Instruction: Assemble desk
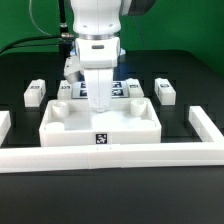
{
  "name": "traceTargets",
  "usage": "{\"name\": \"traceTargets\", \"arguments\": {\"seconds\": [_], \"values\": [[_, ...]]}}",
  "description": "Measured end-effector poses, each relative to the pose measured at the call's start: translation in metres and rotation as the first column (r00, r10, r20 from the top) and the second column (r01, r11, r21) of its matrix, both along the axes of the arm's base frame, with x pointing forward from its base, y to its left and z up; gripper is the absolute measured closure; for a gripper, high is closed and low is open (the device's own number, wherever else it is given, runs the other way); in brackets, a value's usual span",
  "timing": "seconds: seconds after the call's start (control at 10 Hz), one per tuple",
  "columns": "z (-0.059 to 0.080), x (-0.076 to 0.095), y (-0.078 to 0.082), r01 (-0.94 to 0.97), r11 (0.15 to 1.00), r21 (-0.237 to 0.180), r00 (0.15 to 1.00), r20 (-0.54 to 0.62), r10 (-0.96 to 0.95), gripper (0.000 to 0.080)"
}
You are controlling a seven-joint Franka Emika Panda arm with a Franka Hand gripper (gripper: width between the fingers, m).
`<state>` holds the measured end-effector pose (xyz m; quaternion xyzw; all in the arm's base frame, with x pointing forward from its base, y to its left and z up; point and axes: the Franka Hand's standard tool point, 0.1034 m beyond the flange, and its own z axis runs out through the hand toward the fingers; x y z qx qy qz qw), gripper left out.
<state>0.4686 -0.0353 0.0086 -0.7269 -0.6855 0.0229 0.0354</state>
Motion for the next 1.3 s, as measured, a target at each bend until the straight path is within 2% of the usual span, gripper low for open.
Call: {"name": "traceTargets", "arguments": {"seconds": [0.2,0.3,0.8,0.9,1.3], "values": [[0.000,0.000,0.001,-0.001,1.000,0.001,1.000,0.000,0.001,0.0741],[0.000,0.001,0.006,-0.008,1.000,0.005,1.000,0.001,0.008,0.0741],[-0.001,0.021,0.068,-0.009,0.999,0.048,1.000,0.021,0.008,0.0741],[-0.001,0.027,0.075,-0.005,0.998,0.055,1.000,0.026,0.004,0.0741],[-0.002,0.048,0.076,-0.008,0.998,0.061,0.999,0.047,0.005,0.0742]]}}
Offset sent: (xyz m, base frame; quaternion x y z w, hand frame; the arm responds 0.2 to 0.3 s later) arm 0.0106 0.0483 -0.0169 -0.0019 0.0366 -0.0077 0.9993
